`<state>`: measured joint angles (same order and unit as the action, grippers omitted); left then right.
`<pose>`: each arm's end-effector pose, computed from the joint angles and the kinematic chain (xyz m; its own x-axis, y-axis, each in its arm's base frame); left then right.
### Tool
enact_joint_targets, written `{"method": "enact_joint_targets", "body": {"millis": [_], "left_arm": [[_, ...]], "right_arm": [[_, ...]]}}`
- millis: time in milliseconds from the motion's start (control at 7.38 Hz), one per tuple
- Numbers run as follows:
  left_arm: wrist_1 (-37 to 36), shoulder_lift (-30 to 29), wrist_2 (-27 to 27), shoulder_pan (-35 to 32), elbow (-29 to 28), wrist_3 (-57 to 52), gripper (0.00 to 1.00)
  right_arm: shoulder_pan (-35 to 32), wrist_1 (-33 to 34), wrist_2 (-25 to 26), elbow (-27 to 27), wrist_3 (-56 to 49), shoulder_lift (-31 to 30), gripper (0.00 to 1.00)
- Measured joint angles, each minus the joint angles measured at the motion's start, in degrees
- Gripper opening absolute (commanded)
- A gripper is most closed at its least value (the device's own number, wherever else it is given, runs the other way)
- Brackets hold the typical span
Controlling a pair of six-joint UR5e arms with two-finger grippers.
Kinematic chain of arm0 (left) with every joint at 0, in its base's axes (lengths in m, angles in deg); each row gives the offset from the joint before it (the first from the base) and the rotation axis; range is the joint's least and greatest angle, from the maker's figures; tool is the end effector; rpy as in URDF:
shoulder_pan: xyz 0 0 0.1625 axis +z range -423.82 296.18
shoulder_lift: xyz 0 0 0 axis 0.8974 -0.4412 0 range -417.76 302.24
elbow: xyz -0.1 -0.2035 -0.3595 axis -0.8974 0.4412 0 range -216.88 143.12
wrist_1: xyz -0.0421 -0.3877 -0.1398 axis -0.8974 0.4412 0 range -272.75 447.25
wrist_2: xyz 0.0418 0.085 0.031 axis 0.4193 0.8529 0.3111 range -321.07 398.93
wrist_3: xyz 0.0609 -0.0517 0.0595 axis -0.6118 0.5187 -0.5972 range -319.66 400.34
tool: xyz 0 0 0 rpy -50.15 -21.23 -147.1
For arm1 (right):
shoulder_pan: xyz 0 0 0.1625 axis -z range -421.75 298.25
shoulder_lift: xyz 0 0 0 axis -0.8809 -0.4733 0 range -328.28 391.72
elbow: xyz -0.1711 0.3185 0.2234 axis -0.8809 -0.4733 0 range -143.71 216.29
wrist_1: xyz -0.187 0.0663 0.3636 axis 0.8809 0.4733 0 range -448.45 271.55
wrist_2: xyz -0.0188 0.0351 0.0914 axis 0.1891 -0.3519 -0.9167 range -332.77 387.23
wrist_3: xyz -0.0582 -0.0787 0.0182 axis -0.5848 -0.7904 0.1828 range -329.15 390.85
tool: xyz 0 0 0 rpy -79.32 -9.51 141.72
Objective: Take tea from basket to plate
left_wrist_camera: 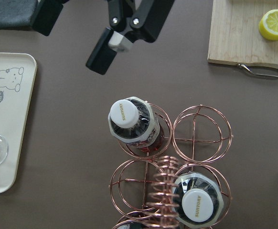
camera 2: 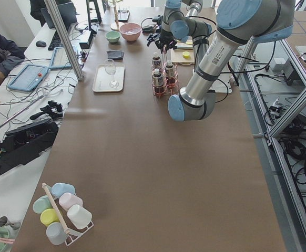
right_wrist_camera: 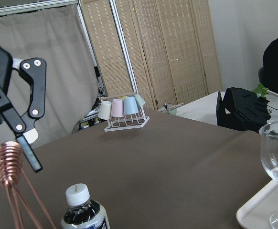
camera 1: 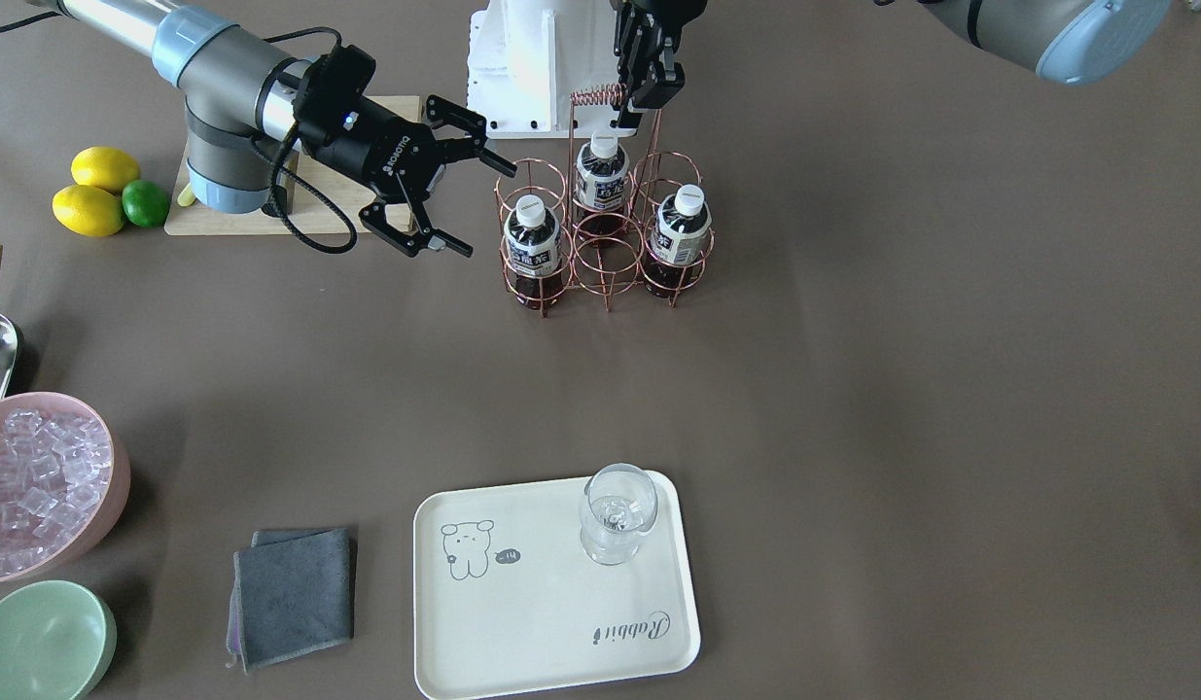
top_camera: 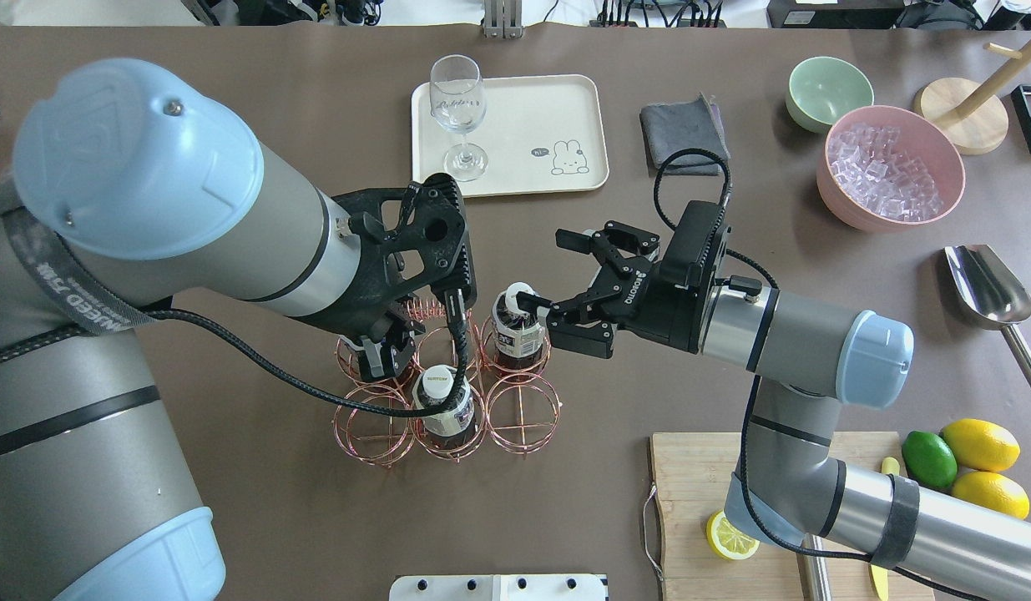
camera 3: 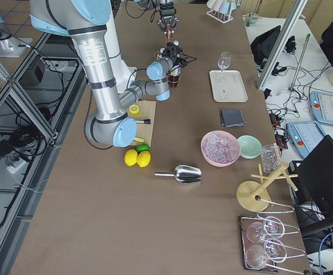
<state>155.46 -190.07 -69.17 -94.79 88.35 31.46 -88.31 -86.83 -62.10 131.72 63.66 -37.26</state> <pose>0.3804 -0.3476 0.0647 0.1912 0.9805 -0.0451 -0.5182 0.1399 0.8438 -0.4337 -0.3671 0.2522 0.1802 -0.8495 0.4958 -0.5632 0.3241 0.7601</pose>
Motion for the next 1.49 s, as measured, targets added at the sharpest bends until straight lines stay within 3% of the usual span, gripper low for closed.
{"method": "enact_joint_targets", "body": {"millis": [678,1492], "left_arm": [[-0.01,0.04,0.09,-0.10,-0.08,-0.21,0.00],[-0.01,-0.03,0.09,-0.22,-0.01,-0.43,0.00]], "right_arm": [[5.38,2.57,5.41,0.72,-9.03,-0.15,1.00],[5.64,2.64,8.17,-0.52,-13.34,0.21,1.00]]}}
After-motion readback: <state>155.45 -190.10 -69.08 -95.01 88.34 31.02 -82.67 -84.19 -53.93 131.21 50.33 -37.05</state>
